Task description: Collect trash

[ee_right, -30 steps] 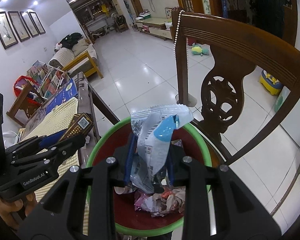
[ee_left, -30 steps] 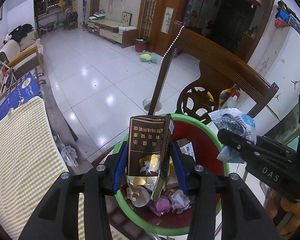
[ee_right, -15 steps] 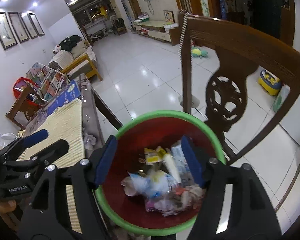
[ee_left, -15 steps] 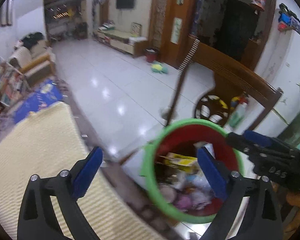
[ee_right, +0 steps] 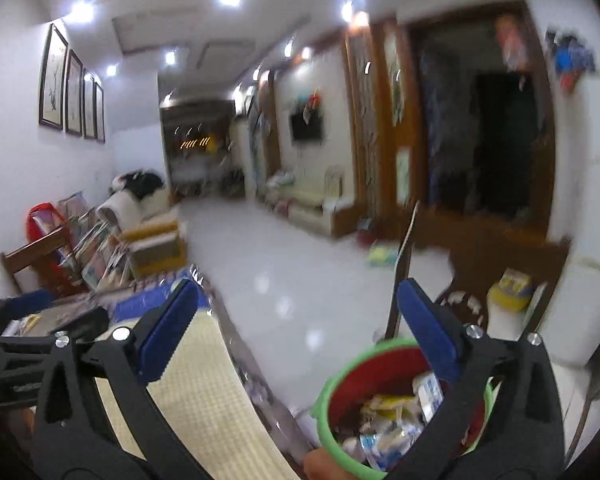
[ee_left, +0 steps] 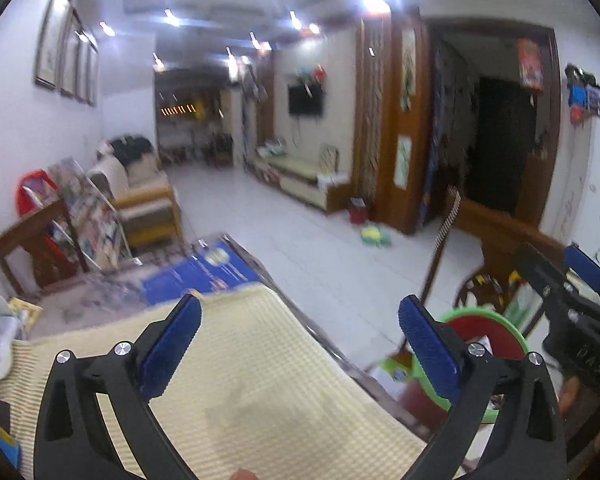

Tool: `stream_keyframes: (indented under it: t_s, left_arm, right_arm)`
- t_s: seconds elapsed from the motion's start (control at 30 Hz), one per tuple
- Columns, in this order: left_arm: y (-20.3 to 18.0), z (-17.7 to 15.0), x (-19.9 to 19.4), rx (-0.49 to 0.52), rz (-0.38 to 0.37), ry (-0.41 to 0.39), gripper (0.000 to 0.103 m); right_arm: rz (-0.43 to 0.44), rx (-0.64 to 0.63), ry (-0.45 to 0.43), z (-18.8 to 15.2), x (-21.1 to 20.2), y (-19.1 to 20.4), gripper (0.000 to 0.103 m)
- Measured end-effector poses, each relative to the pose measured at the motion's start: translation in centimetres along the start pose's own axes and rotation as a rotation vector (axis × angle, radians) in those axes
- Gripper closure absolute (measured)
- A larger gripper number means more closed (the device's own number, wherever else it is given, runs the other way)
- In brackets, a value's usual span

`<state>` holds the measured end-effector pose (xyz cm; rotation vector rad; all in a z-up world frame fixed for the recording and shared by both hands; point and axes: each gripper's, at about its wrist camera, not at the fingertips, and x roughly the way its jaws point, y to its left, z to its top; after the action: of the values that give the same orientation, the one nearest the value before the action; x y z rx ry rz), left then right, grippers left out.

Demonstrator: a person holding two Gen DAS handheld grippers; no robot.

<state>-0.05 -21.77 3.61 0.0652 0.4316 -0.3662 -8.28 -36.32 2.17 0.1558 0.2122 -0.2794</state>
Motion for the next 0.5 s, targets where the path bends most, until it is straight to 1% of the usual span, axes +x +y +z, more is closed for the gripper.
stream_keyframes:
  t_s: [0.07,0.1,0.17,0.2,0.23,0.3,0.37,0.43,0.5]
  left_arm:
    - [1.8,-0.2,-1.8,0.009,0.031,-0.03,0.008]
    - [2.5,-0.4,-2.4,0.015,0.04,-0.027,0.008]
    - [3.6,-0.9,-2.9,0.039,0.099,0.006,0.008]
    - [4.1,-1.2,-3.1,0.046,0.108,0.012,0.008]
    - [4.9,-1.6,-3.4,0.051,0.109,0.018,0.008]
    - [5.9,-1.9,-3.7,0.052,0.096,0.035,0.008]
    - [7.2,-2.1,-3.9,0.028,0.057,0.053,0.008]
    - [8.8,-2.3,-4.2,-0.028,0.009,0.064,0.008]
    - [10.7,-2.7,-4.2,-0.104,-0.007,0.076,0.008]
  right_arm:
    - [0.054,0.048,0.011,-0.3,-0.7,1.4,0.005]
    - [0.067,0.059,0.054,-0.5,-0.6,2.5,0.005]
    - [0.065,0.06,0.136,-1.0,-0.2,4.1,0.005]
    - [0.068,0.066,0.168,-1.5,-0.3,5.0,0.005]
    - [0.065,0.069,0.17,-1.7,-0.5,5.5,0.005]
    - [0.044,0.061,0.163,-2.2,-1.3,6.7,0.005]
    - [0.032,0.046,0.147,-2.2,-1.8,7.5,0.005]
    - [0.011,0.04,0.122,-2.0,-2.6,8.0,0.005]
    - [-0.002,0.055,0.106,-1.6,-2.7,8.0,0.005]
